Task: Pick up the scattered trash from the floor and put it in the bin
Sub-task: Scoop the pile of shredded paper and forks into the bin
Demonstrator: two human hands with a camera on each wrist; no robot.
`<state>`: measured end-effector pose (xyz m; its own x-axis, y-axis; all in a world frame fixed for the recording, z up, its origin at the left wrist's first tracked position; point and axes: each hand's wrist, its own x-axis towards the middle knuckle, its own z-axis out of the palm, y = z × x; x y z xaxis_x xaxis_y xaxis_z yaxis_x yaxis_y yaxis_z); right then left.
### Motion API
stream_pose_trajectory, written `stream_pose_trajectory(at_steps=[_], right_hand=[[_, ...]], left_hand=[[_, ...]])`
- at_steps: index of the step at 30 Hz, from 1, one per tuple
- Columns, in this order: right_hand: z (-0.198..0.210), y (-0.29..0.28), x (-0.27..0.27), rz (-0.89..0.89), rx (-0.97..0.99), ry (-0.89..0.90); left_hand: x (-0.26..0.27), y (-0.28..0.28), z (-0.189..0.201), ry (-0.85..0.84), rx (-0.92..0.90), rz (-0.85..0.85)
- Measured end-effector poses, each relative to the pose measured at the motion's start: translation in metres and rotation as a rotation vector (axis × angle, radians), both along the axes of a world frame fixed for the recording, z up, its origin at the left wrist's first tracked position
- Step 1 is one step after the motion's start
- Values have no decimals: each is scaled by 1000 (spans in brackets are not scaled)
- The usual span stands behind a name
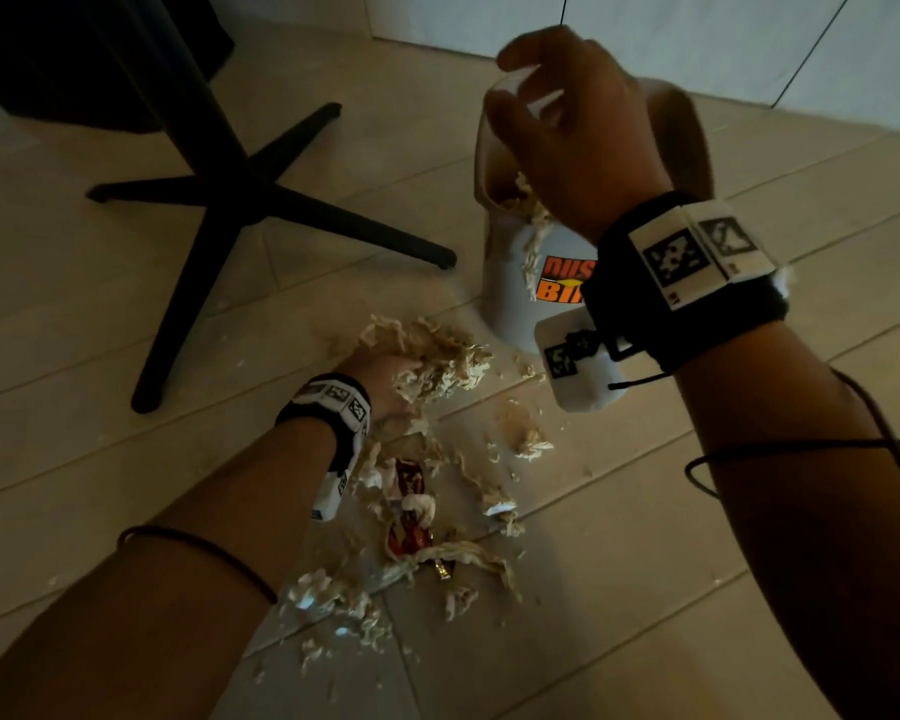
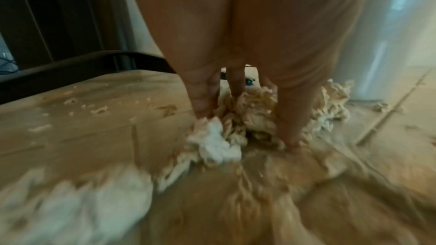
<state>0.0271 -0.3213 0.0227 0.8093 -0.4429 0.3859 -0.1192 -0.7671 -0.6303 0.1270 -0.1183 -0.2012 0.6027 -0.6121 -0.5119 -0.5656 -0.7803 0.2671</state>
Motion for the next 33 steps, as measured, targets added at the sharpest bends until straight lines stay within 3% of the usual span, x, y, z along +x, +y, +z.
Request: stream_pose_trajectory(at_steps=[3,8,12,16,19,24,29,33], right_hand=[[-4,27,2,83,59,-39],[-32,63,0,230,237,6],[-70,79,0,313,395,197],[-88,86,-8,350,648,360],[-87,88,-18,362,886,341],[-76,85,-33,381,1197,279],[-62,69,-52,436,1075,345],[-50,56,-56,341,930,377]], left_hand=[[-21,12,0,-93,-48,9],[-47,36,16,-41,-266,146],[-53,41,53,-3,-448,254],[-58,39,98,55,-661,272],[-67,32,125,-11,-766,215],[-87,13,148,-30,-972,264],[-99,5,165,-59,-1022,217],[-104,4,180,26,-1020,171]])
